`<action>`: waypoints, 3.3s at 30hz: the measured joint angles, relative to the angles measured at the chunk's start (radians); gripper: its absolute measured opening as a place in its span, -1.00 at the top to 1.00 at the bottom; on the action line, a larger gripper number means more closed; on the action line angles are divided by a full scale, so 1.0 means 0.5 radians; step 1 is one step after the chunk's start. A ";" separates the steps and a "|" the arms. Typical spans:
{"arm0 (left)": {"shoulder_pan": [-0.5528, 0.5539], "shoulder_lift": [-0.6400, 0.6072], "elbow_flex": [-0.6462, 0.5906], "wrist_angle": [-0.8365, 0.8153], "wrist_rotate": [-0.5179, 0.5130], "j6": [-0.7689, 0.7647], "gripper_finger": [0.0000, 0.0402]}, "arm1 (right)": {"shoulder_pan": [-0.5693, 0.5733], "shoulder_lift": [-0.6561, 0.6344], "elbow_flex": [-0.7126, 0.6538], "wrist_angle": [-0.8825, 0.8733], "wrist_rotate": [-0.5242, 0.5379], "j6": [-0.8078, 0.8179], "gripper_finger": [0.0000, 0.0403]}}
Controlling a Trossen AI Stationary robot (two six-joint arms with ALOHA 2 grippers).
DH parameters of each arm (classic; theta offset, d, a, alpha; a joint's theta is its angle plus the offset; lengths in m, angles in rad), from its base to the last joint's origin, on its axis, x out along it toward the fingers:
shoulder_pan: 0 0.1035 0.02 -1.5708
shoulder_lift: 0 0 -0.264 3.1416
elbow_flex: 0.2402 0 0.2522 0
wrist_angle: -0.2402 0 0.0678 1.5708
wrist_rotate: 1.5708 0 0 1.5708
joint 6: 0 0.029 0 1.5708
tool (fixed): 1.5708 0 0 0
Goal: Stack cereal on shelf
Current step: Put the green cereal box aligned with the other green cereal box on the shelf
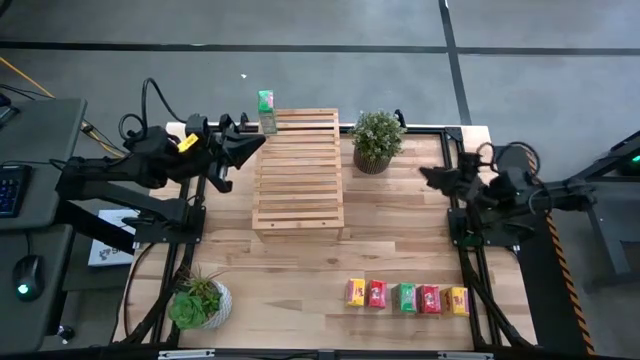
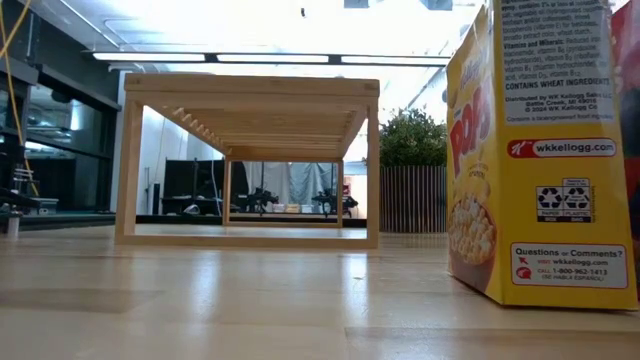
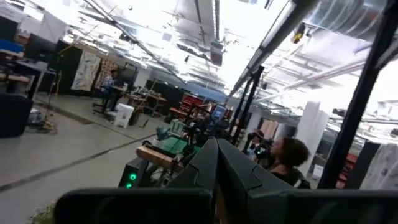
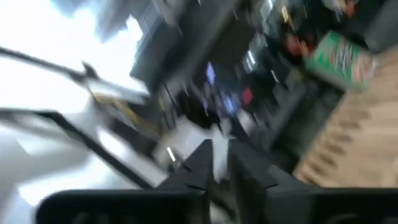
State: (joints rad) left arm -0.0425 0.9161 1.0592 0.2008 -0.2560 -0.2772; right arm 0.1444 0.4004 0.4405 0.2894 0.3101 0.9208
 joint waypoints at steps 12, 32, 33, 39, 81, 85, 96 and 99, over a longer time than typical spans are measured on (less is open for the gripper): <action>0.000 0.000 0.001 -0.002 -0.002 0.018 1.00 | 0.055 1.035 1.308 -2.332 -0.919 0.251 -0.53; 0.002 -0.245 0.002 -0.256 0.037 0.142 1.00 | 1.119 1.977 1.571 -2.540 -0.855 2.576 -0.74; 0.002 -0.253 0.002 -0.256 0.037 0.142 1.00 | 1.144 2.011 1.571 -2.533 -0.843 2.637 -0.74; 0.002 -0.278 0.002 -0.256 0.037 0.140 1.00 | 1.199 2.192 1.571 -2.488 -0.765 2.779 -0.74; 0.002 -0.275 0.002 -0.256 -0.050 0.145 1.00 | 1.147 2.457 1.571 -2.508 -0.749 2.824 -0.30; 0.005 -0.275 0.002 -0.256 -0.050 0.145 1.00 | 1.146 2.457 1.571 -2.537 -0.764 2.824 -0.11; 0.006 -0.275 0.002 -0.256 -0.050 0.145 1.00 | 1.138 2.455 1.577 -2.534 -0.778 2.798 0.21; 0.005 -0.275 0.002 -0.256 -0.053 0.145 1.00 | 1.138 2.450 1.653 -2.589 -0.782 2.710 0.24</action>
State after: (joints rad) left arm -0.0399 0.7788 1.0603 0.0727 -0.2825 -0.2047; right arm 0.7132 1.6252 1.2667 -1.0052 -0.0808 2.2759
